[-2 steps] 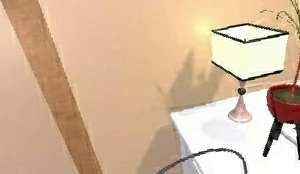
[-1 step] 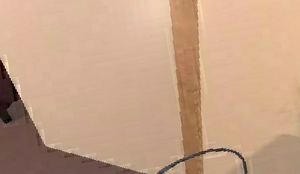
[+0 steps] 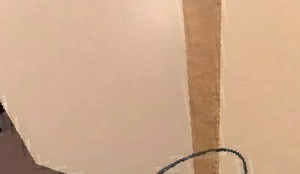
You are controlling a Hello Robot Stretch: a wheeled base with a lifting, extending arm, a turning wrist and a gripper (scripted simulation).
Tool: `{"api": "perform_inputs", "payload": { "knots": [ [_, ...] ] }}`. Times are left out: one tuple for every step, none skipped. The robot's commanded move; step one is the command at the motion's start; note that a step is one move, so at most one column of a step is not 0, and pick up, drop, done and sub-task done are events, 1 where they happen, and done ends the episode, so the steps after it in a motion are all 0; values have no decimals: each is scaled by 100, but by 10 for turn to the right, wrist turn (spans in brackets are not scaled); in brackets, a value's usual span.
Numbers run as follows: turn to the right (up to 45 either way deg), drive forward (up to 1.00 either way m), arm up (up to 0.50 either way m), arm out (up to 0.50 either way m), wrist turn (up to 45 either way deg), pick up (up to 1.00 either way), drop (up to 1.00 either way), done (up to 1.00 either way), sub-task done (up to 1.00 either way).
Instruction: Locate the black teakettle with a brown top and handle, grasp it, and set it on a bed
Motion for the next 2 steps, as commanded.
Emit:
{"api": "perform_inputs", "payload": {
  "knots": [
    [-450,0,0,0,0,0,0,0,0],
    [-60,0,0,0,0,0,0,0,0]
  ]
}}
